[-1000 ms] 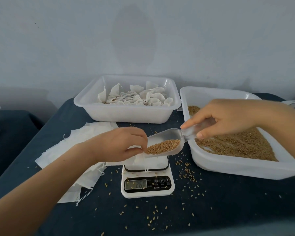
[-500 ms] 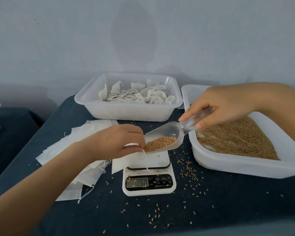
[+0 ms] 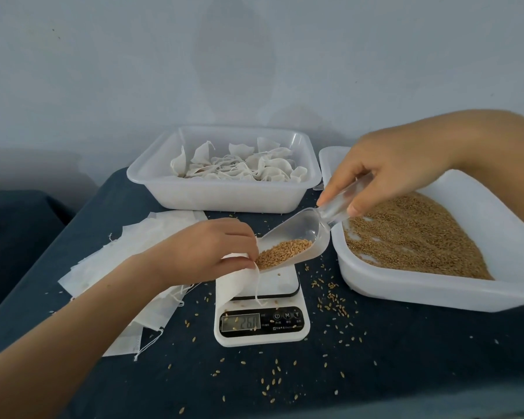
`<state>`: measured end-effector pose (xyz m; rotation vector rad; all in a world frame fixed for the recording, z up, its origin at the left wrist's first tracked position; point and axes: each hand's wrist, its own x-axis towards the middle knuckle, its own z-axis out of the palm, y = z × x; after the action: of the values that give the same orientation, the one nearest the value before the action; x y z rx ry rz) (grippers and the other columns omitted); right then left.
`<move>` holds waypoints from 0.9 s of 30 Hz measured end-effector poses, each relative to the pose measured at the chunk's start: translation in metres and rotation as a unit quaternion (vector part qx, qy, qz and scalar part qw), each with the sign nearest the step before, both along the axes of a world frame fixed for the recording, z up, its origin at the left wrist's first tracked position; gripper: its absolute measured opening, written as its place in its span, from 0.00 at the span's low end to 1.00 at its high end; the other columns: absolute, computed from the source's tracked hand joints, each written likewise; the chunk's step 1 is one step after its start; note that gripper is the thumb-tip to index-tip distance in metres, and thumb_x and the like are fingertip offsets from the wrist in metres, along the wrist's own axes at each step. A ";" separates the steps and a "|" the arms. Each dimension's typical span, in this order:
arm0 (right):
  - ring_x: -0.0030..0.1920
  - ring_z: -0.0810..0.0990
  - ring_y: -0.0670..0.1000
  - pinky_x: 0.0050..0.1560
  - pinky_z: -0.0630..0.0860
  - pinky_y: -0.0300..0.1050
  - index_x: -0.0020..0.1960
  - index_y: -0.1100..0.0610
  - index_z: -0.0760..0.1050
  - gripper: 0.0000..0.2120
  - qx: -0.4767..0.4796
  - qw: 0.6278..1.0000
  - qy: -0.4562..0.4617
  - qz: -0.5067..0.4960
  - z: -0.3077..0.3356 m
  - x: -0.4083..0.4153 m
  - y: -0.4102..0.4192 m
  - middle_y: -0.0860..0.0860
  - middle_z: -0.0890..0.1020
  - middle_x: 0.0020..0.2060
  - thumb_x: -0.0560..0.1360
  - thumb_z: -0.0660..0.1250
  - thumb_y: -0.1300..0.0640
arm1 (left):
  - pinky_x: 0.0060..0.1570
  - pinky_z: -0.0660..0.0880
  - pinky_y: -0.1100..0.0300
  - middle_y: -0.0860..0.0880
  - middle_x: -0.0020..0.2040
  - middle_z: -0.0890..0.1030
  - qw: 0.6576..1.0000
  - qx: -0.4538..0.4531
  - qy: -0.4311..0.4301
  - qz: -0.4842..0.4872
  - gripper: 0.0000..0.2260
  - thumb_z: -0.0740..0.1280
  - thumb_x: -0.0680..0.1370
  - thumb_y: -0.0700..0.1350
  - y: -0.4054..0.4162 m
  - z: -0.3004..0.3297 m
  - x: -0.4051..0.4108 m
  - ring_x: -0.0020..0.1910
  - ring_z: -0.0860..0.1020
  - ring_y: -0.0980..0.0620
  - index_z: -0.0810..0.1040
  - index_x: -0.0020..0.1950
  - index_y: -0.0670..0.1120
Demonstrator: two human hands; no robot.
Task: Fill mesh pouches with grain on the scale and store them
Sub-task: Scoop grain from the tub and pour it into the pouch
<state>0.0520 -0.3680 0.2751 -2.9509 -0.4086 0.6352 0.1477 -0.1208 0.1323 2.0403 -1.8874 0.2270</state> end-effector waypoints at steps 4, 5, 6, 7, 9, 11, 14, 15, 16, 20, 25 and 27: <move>0.40 0.79 0.43 0.43 0.73 0.35 0.54 0.32 0.77 0.16 -0.013 1.000 -0.005 -0.008 0.005 0.005 0.004 0.37 0.82 0.38 0.68 0.69 0.47 | 0.46 0.75 0.58 0.50 0.45 0.81 1.000 0.002 -0.006 -0.006 0.07 0.66 0.76 0.46 -0.002 0.003 0.000 0.45 0.78 0.50 0.81 0.45 0.44; 0.39 0.79 0.44 0.42 0.73 0.36 0.54 0.32 0.77 0.16 -0.017 1.000 -0.004 -0.008 0.006 0.006 0.004 0.38 0.82 0.37 0.68 0.69 0.47 | 0.46 0.75 0.57 0.50 0.45 0.81 1.000 0.004 -0.008 -0.006 0.06 0.67 0.76 0.46 -0.002 0.004 0.001 0.45 0.78 0.51 0.81 0.45 0.44; 0.38 0.79 0.45 0.42 0.73 0.38 0.54 0.32 0.77 0.16 -0.018 1.000 -0.003 -0.008 0.006 0.007 0.005 0.40 0.82 0.36 0.68 0.69 0.47 | 0.46 0.75 0.57 0.50 0.45 0.81 1.000 0.005 -0.010 -0.006 0.06 0.67 0.76 0.46 -0.003 0.004 0.001 0.45 0.78 0.51 0.81 0.45 0.44; 0.38 0.79 0.46 0.42 0.74 0.40 0.54 0.32 0.77 0.16 -0.019 1.000 -0.003 -0.008 0.007 0.008 0.005 0.41 0.82 0.35 0.67 0.69 0.47 | 0.46 0.75 0.57 0.50 0.45 0.81 1.000 0.005 -0.011 -0.006 0.06 0.67 0.76 0.46 -0.003 0.005 0.001 0.45 0.78 0.51 0.81 0.45 0.45; 0.38 0.79 0.47 0.42 0.74 0.43 0.53 0.32 0.78 0.17 -0.019 1.000 -0.001 -0.010 0.008 0.010 0.006 0.42 0.82 0.33 0.67 0.69 0.47 | 0.47 0.74 0.58 0.50 0.45 0.81 1.000 0.007 -0.011 -0.005 0.06 0.67 0.76 0.46 -0.003 0.004 0.002 0.45 0.78 0.50 0.81 0.45 0.44; 0.37 0.79 0.47 0.43 0.74 0.44 0.53 0.32 0.78 0.17 -0.024 1.000 0.003 -0.010 0.008 0.012 0.007 0.44 0.82 0.32 0.66 0.68 0.46 | 0.47 0.74 0.58 0.50 0.45 0.81 1.000 0.007 -0.009 -0.003 0.07 0.67 0.76 0.47 -0.003 0.004 0.003 0.44 0.78 0.50 0.81 0.45 0.45; 0.37 0.79 0.48 0.43 0.75 0.46 0.51 0.32 0.78 0.16 -0.026 1.000 0.004 -0.009 0.009 0.014 0.010 0.44 0.82 0.32 0.65 0.69 0.46 | 0.46 0.75 0.58 0.51 0.45 0.81 1.000 0.007 -0.006 0.000 0.05 0.68 0.76 0.46 -0.003 0.003 0.004 0.45 0.78 0.51 0.81 0.45 0.45; 0.37 0.79 0.48 0.43 0.75 0.46 0.51 0.32 0.78 0.15 -0.026 1.000 0.003 -0.008 0.009 0.014 0.011 0.44 0.82 0.33 0.66 0.69 0.47 | 0.46 0.75 0.57 0.51 0.45 0.81 1.000 0.008 -0.004 0.001 0.05 0.68 0.76 0.46 -0.002 0.002 0.004 0.45 0.78 0.51 0.81 0.45 0.45; 0.38 0.79 0.48 0.44 0.75 0.46 0.50 0.32 0.78 0.15 -0.027 1.000 0.000 -0.007 0.009 0.014 0.013 0.44 0.82 0.33 0.66 0.70 0.48 | 0.46 0.75 0.57 0.51 0.45 0.81 1.000 0.009 -0.002 0.003 0.05 0.68 0.76 0.46 -0.002 0.002 0.004 0.45 0.78 0.51 0.81 0.45 0.46; 0.37 0.79 0.45 0.40 0.72 0.41 0.49 0.33 0.78 0.14 -0.049 0.999 -0.006 -0.011 0.015 0.019 0.023 0.42 0.82 0.34 0.66 0.69 0.47 | 0.46 0.74 0.58 0.51 0.44 0.81 1.000 0.009 -0.008 0.004 0.06 0.67 0.76 0.46 -0.001 0.004 0.004 0.44 0.77 0.52 0.81 0.44 0.45; 0.28 0.76 0.37 0.27 0.69 0.28 0.34 0.29 0.76 0.13 -0.015 0.995 -0.092 -0.036 0.013 0.029 0.028 0.38 0.80 0.33 0.63 0.76 0.48 | 0.44 0.75 0.56 0.51 0.44 0.80 1.000 0.003 -0.011 0.005 0.07 0.67 0.76 0.46 0.000 0.009 0.005 0.44 0.78 0.51 0.82 0.44 0.45; 0.27 0.75 0.35 0.25 0.69 0.28 0.36 0.28 0.76 0.13 -0.031 0.995 -0.092 -0.026 0.013 0.032 0.026 0.39 0.80 0.33 0.63 0.76 0.46 | 0.42 0.76 0.55 0.50 0.44 0.80 1.000 0.007 -0.011 0.006 0.07 0.67 0.76 0.46 0.001 0.010 0.005 0.43 0.78 0.51 0.82 0.44 0.45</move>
<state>0.0839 -0.3419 0.2881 -3.0796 -0.3297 0.3766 0.1525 -0.1196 0.1428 2.0670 -1.8940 0.2408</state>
